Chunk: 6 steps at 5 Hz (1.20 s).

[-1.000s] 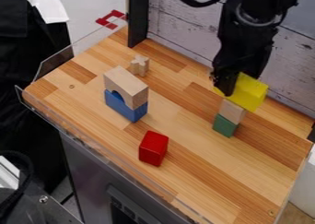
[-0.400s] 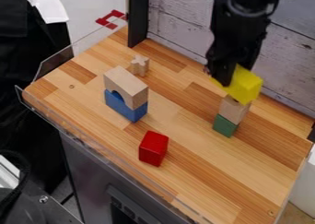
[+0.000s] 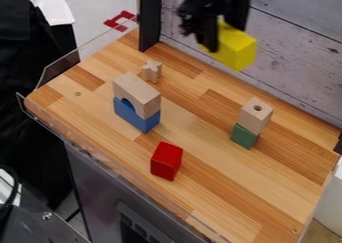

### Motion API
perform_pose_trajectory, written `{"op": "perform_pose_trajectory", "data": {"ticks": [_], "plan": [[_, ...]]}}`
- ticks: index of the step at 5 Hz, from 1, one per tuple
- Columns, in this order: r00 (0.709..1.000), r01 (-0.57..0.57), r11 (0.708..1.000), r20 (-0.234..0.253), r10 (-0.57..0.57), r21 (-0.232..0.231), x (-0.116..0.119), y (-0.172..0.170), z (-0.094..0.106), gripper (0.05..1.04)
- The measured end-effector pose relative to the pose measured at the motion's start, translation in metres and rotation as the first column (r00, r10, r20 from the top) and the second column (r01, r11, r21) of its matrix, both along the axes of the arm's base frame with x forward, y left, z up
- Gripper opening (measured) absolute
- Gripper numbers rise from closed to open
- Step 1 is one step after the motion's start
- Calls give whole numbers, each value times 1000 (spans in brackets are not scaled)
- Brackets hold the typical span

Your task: Put the yellow rectangle on top of the white arch

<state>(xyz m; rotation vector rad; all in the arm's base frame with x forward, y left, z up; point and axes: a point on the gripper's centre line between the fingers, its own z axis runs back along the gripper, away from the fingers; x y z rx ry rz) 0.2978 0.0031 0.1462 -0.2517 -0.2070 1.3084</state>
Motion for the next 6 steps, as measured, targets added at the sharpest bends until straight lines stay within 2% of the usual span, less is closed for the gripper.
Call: {"op": "perform_pose_trajectory", "data": {"ticks": [1,3,4,5,6], "plan": [[998,10,999,-63,-13,-51,-23,34,-7,545],[982,86,993,-162,-98,-80,-39,56,-28,545],[968,120,991,-214,-129,-55,-38,63,-45,545],[970,138,990,-205,-131,21,-33,71,-49,545],[983,73,994,-173,-58,80,-28,81,-53,545]]}}
